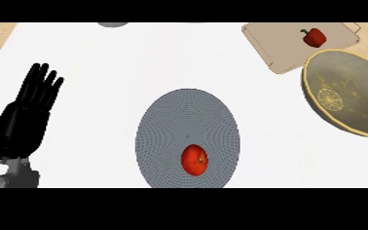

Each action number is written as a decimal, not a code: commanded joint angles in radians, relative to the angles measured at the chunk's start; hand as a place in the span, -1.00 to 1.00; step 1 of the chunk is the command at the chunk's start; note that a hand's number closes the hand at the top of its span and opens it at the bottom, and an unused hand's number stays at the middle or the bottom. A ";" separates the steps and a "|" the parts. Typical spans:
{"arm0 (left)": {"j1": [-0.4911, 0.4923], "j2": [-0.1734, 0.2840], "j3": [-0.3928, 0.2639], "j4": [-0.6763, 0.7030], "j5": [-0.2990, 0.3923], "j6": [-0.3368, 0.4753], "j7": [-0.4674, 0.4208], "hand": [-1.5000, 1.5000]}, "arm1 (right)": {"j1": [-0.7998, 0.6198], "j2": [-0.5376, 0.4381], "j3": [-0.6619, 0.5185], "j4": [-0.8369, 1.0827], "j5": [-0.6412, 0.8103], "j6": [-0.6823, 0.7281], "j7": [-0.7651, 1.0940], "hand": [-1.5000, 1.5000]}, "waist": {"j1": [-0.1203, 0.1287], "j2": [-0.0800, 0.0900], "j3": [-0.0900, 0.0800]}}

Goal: Pick the cupcake from the placemat and place it in the bowl

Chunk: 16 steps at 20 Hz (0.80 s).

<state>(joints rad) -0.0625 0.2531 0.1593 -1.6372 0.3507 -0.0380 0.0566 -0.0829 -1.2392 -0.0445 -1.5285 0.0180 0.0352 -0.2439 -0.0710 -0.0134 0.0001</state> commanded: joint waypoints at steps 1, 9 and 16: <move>0.014 -0.011 -0.022 0.037 -0.006 -0.063 -0.059 0.00 | 0.027 0.015 -0.111 0.103 -0.034 0.026 -0.031 1.00 | 0.056 0.012 0.000; -0.087 -0.029 -0.046 0.032 -0.026 -0.020 0.018 0.00 | -0.246 0.185 -0.018 0.374 0.057 0.081 -0.076 1.00 | 0.093 0.018 0.000; -0.035 -0.038 -0.063 0.002 -0.047 -0.041 -0.014 0.00 | -0.478 0.308 0.105 0.716 0.283 0.035 -0.175 1.00 | 0.116 0.022 0.001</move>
<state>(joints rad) -0.1300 0.2183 0.1087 -1.5869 0.3182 -0.0837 0.0341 -0.4537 -0.9970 0.0088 -0.9628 0.2082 0.0835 -0.3889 0.0324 0.0078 0.0008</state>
